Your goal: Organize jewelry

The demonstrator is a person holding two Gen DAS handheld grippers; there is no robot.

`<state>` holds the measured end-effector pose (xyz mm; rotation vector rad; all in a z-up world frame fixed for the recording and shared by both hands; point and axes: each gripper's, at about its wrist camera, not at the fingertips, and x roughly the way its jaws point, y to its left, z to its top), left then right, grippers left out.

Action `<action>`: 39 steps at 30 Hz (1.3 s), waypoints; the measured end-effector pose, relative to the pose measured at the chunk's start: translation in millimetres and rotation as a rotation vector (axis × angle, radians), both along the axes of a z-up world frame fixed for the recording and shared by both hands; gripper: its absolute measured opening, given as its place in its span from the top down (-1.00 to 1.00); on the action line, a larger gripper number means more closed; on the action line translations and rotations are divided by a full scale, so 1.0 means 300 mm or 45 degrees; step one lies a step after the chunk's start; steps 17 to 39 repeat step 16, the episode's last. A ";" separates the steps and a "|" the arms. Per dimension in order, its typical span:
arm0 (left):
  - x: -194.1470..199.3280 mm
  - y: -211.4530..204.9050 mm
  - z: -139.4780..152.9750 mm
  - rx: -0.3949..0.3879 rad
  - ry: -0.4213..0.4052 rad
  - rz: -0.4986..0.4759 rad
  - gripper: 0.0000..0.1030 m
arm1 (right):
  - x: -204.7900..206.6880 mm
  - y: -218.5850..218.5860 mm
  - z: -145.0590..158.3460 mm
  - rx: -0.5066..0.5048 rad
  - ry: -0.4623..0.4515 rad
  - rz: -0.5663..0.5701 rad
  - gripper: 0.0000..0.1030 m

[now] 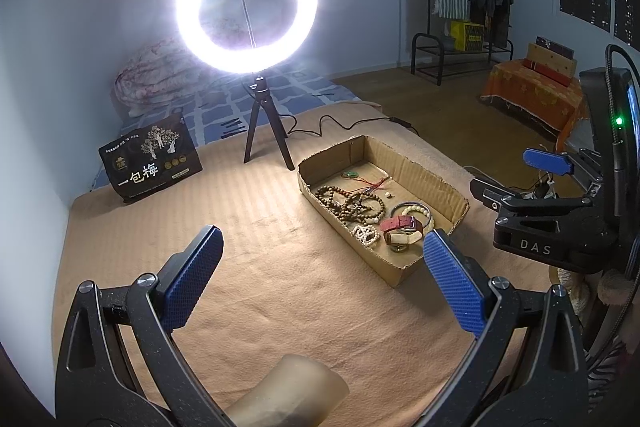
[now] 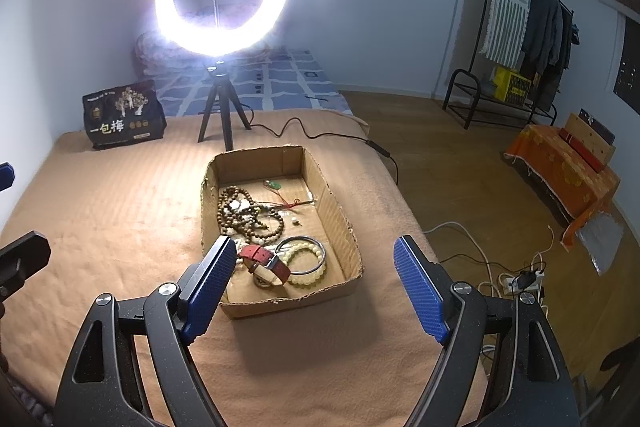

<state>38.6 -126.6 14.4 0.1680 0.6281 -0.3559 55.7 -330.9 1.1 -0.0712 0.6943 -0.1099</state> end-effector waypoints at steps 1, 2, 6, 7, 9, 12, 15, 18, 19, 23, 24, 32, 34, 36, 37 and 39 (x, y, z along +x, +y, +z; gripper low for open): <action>0.000 0.000 0.001 0.000 0.001 -0.001 -0.98 | 0.000 0.000 0.000 0.000 0.000 0.000 -0.57; 0.000 -0.001 0.001 0.000 0.001 -0.001 -0.98 | -0.001 -0.001 0.000 0.000 0.000 0.001 -0.57; -0.003 0.000 0.001 0.014 -0.014 0.007 -0.98 | 0.000 0.000 0.000 0.002 0.001 0.000 -0.57; -0.004 0.002 0.002 0.017 -0.016 0.010 -0.98 | 0.000 0.001 0.000 0.001 0.000 -0.001 -0.57; 0.000 0.012 0.003 0.021 -0.018 0.014 -0.98 | 0.001 0.002 0.001 0.001 0.001 0.000 -0.57; 0.002 0.018 0.004 0.023 -0.022 0.013 -0.98 | -0.001 0.003 -0.003 -0.003 0.003 0.005 -0.57; 0.003 0.020 0.005 0.035 -0.031 0.013 -0.98 | -0.005 0.001 -0.005 -0.004 0.004 0.005 -0.57; 0.005 0.024 0.005 0.035 -0.030 0.015 -0.98 | -0.005 0.001 -0.005 -0.003 0.003 0.005 -0.57; 0.005 0.024 0.005 0.035 -0.030 0.015 -0.98 | -0.005 0.001 -0.005 -0.003 0.003 0.005 -0.57; 0.005 0.024 0.005 0.035 -0.030 0.015 -0.98 | -0.005 0.001 -0.005 -0.003 0.003 0.005 -0.57; 0.005 0.024 0.005 0.035 -0.030 0.015 -0.98 | -0.005 0.001 -0.005 -0.003 0.003 0.005 -0.57; 0.005 0.024 0.005 0.035 -0.030 0.015 -0.98 | -0.005 0.001 -0.005 -0.003 0.003 0.005 -0.57; 0.005 0.024 0.005 0.035 -0.030 0.015 -0.98 | -0.005 0.001 -0.005 -0.003 0.003 0.005 -0.57; 0.005 0.024 0.005 0.035 -0.030 0.015 -0.98 | -0.005 0.001 -0.005 -0.003 0.003 0.005 -0.57; 0.005 0.024 0.005 0.035 -0.030 0.015 -0.98 | -0.005 0.001 -0.005 -0.003 0.003 0.005 -0.57; 0.005 0.024 0.005 0.035 -0.030 0.015 -0.98 | -0.005 0.001 -0.005 -0.003 0.003 0.005 -0.57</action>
